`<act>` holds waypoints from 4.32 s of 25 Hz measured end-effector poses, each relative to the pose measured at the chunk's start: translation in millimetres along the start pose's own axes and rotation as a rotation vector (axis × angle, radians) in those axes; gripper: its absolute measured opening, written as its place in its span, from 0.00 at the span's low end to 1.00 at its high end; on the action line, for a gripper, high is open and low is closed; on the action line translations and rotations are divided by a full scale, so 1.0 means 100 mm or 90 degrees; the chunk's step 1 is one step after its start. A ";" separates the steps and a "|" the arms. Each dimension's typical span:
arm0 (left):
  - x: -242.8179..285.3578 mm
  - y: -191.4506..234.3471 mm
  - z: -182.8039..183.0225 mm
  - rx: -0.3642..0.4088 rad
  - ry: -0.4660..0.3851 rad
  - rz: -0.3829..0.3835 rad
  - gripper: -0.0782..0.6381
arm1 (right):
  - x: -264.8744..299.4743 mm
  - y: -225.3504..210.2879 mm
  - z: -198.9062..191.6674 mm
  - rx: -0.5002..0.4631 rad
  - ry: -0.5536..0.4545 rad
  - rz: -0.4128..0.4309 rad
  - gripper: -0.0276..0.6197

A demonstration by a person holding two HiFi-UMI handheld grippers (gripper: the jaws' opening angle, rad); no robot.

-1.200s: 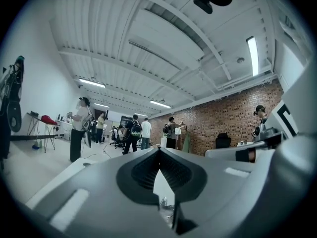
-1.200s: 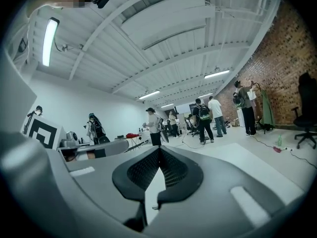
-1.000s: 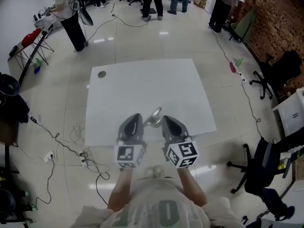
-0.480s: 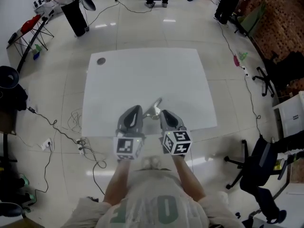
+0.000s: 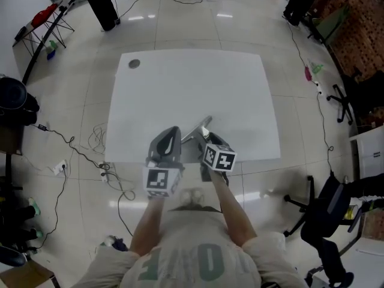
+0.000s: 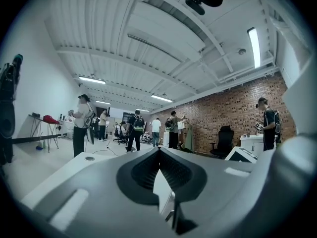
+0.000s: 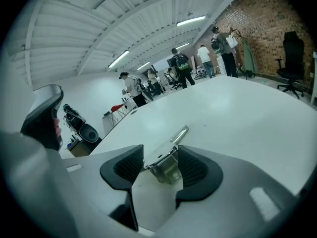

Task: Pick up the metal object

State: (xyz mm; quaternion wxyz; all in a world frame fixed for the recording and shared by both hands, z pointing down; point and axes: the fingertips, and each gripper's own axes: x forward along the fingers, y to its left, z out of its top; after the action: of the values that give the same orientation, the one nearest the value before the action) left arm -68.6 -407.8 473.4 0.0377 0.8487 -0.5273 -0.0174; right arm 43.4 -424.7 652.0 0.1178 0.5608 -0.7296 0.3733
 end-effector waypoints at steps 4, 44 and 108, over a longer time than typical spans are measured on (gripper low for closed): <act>0.02 0.02 0.00 0.003 0.002 0.005 0.11 | 0.07 -0.04 0.00 0.031 0.003 0.006 0.32; -0.26 -0.13 0.84 0.115 -0.150 -0.023 0.11 | -1.28 0.53 1.13 -0.094 -0.283 0.101 0.07; -5.00 -2.71 1.18 0.154 -0.203 -0.007 0.11 | -6.19 1.28 -1.97 -0.151 -0.433 0.118 0.07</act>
State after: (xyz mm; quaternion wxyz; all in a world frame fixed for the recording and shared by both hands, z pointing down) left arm -56.1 154.2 328.1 -0.1486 0.8366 -0.5199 -0.0883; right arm 91.1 173.0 369.9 -0.1017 0.5666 -0.8130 0.0873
